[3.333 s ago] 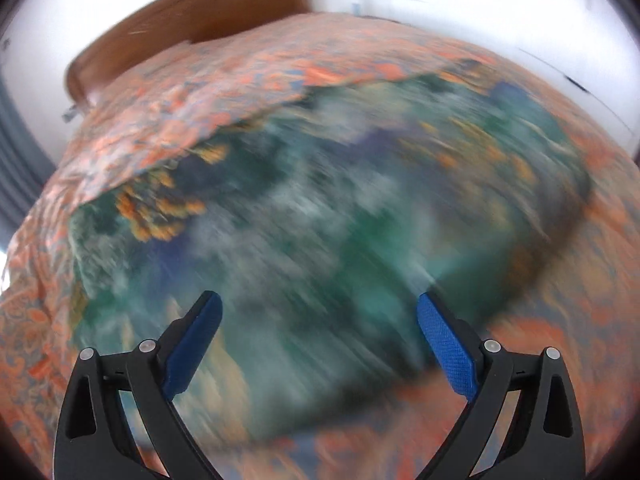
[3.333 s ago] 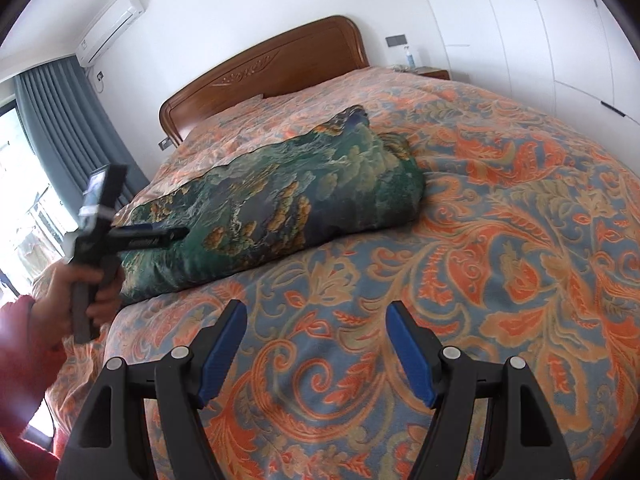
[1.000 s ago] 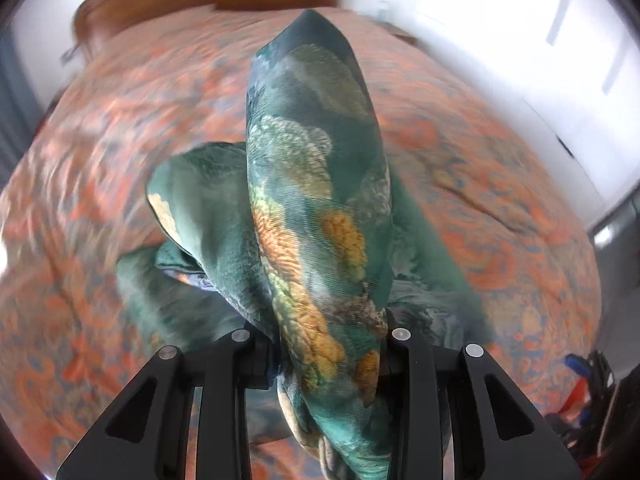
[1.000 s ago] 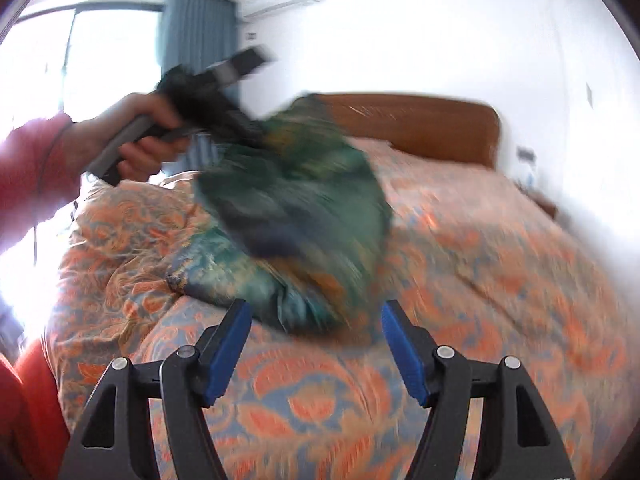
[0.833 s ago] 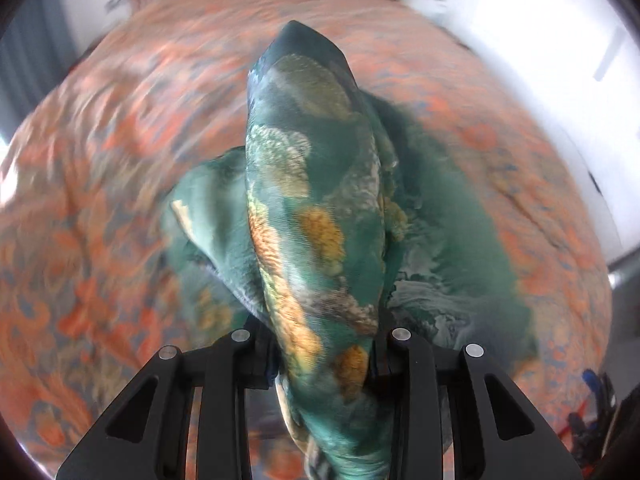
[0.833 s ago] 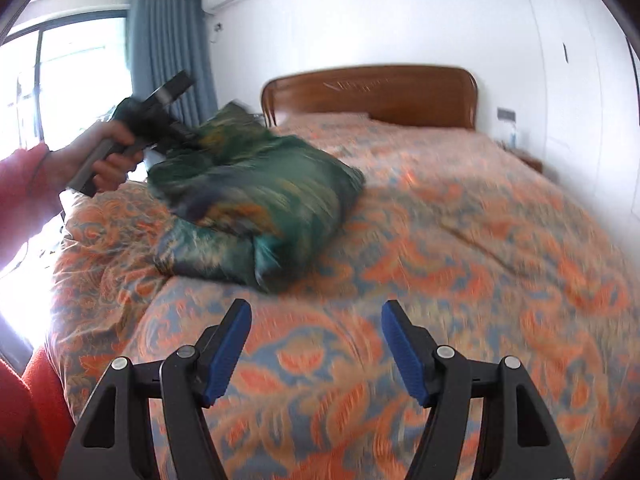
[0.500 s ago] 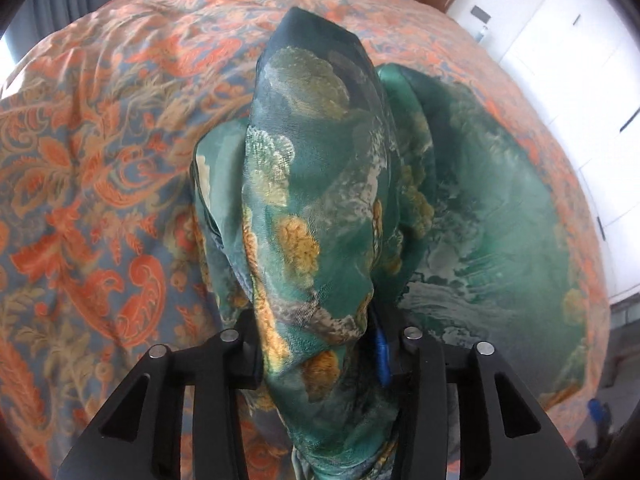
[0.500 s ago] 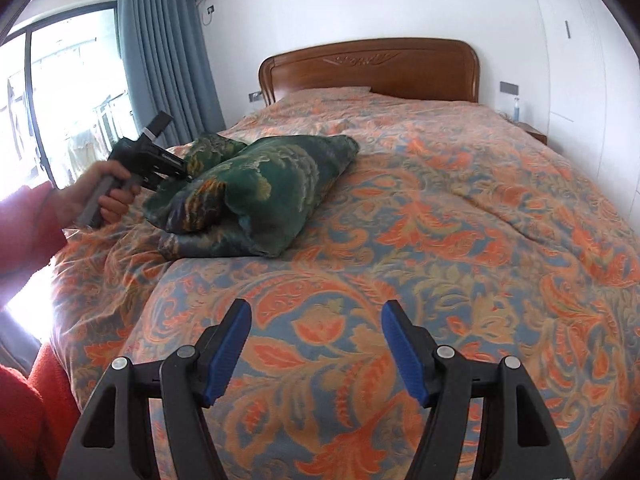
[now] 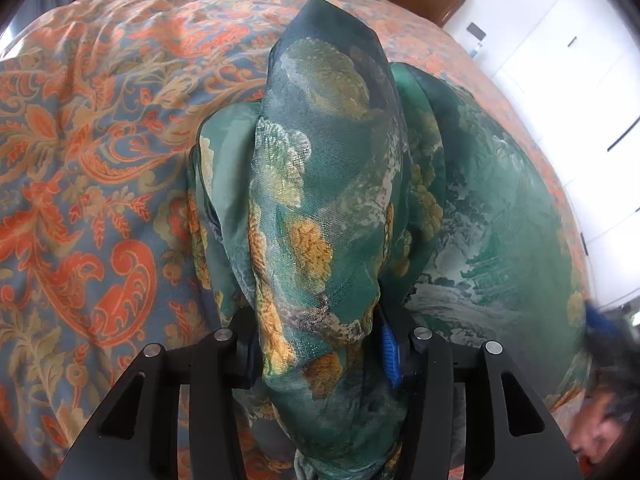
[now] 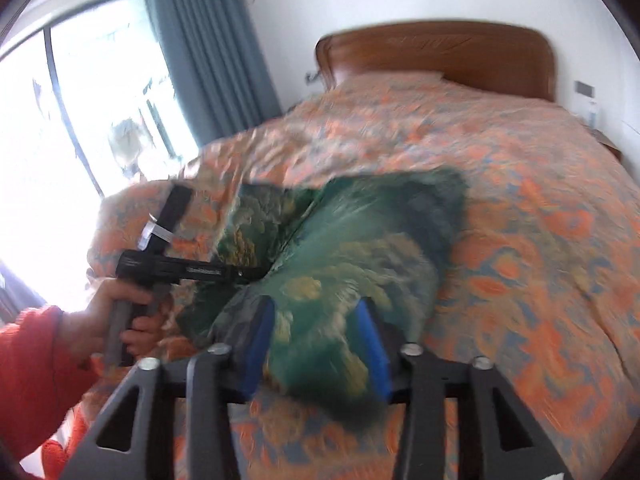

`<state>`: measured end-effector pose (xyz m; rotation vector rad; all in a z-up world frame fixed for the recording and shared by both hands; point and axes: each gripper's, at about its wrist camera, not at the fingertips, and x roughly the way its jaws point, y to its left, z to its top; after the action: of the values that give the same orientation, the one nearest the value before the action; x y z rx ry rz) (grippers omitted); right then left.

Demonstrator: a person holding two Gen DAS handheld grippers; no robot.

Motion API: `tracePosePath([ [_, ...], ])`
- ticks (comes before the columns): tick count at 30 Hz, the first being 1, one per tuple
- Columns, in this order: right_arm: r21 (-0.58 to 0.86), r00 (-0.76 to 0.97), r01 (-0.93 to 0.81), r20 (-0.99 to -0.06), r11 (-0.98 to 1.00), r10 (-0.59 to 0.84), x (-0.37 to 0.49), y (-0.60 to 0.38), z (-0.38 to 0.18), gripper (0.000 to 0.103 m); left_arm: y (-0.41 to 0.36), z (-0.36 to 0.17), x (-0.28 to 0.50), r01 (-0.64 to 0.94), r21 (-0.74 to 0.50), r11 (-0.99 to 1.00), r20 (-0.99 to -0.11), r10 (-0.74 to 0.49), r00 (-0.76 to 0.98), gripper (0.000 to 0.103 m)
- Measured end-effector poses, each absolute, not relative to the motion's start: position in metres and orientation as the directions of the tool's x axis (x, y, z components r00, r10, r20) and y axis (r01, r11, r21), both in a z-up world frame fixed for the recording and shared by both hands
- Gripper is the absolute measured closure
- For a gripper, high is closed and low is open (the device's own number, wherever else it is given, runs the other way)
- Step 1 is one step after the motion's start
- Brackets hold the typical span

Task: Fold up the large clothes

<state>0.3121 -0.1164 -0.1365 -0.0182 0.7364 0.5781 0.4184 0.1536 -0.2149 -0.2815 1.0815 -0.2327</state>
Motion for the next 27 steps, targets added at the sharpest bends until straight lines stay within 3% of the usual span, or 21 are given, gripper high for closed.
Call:
tracePosePath([
  [6, 0.204, 0.449, -0.45, -0.789, 0.869, 0.418, 0.352, -0.095, -0.209, 0.075, 0.154, -0.235, 0.42, 0.065, -0.355, 0.933, -0.827, -0.345, 0.443, 0.051],
  [11, 0.226, 0.421, -0.432, -0.806, 0.873, 0.416, 0.359, -0.103, -0.217, 0.077, 0.16, -0.238, 0.418, 0.062, -0.387, 0.92, -0.81, -0.372, 0.453, 0.05],
  [15, 0.266, 0.401, -0.43, -0.8, 0.863, 0.446, 0.371, -0.103, -0.175, 0.075, 0.163, -0.238, 0.415, 0.057, -0.399, 0.915, -0.806, -0.38, 0.454, 0.049],
  [20, 0.181, 0.567, -0.371, -0.733, 0.911, 0.376, 0.427, -0.1, -0.122, 0.074, 0.164, -0.239, 0.415, 0.054, -0.387, 0.921, -0.813, -0.367, 0.452, 0.049],
  [27, 0.165, 0.548, -0.228, -0.793, 0.96, 0.266, 0.506, -0.093, -0.186, 0.074, 0.158, -0.241, 0.426, 0.045, -0.38, 0.924, -0.821, -0.359, 0.444, 0.049],
])
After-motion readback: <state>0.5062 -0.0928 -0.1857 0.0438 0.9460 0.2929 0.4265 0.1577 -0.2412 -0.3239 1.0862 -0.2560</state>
